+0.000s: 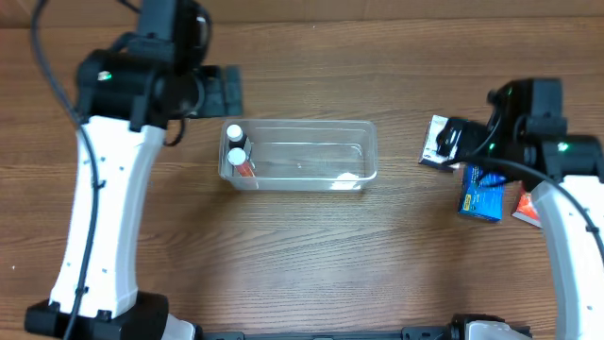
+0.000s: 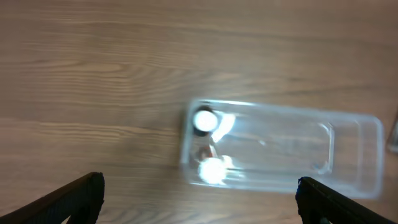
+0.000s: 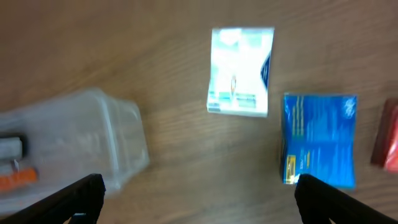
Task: Pack container
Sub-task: 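Lower the right gripper onto the white box and grasp it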
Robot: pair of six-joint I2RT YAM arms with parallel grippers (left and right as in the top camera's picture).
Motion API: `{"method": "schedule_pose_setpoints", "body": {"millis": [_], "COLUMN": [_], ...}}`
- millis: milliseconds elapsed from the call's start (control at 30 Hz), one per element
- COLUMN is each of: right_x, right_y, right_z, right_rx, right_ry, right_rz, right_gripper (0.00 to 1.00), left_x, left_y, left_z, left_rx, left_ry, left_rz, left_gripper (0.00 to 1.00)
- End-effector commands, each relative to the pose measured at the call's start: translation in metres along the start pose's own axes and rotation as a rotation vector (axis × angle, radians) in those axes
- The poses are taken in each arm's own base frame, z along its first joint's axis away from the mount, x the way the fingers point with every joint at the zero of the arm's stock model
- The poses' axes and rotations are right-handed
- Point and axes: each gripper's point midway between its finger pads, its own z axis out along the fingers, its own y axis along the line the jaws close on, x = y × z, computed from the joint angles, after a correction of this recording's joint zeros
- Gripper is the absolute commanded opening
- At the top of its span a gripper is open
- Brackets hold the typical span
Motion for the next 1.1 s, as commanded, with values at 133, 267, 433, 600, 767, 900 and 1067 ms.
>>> {"method": "schedule_pose_setpoints", "body": {"millis": [133, 267, 433, 600, 767, 900, 1067], "right_x": [-0.067, -0.066, -0.054, -0.034, -0.017, -0.004, 0.005], "right_y": [-0.004, -0.018, -0.038, -0.056, -0.062, -0.066, -0.065], "right_z": [0.031, 0.092, 0.144, 0.184, 0.199, 0.208, 0.216], "right_rx": [0.087, 0.124, 0.205, 0.274, 0.291, 0.298, 0.282], "right_ry": [-0.006, 0.093, 0.185, 0.278, 0.337, 0.379, 0.414], "right_rz": [0.037, 0.057, 0.061, 0.059, 0.061, 0.062, 0.066], "right_gripper": [1.00, 1.00, 1.00, 1.00, 1.00, 1.00, 1.00], "left_x": [-0.011, -0.005, -0.003, -0.003, -0.003, -0.003, -0.003], "left_y": [0.072, 0.085, 0.085, 0.084, 0.084, 0.084, 0.084], "left_z": [-0.009, -0.007, -0.006, -0.006, -0.006, -0.006, -0.006], "left_rx": [-0.048, -0.069, -0.070, -0.070, -0.069, -0.069, -0.069], "left_ry": [-0.022, 0.004, 0.016, 0.016, 0.016, 0.016, 0.016], "left_rz": [-0.225, -0.232, -0.227, -0.227, -0.228, -0.228, -0.228], "left_gripper": [1.00, 1.00, 1.00, 1.00, 1.00, 1.00, 1.00]}}
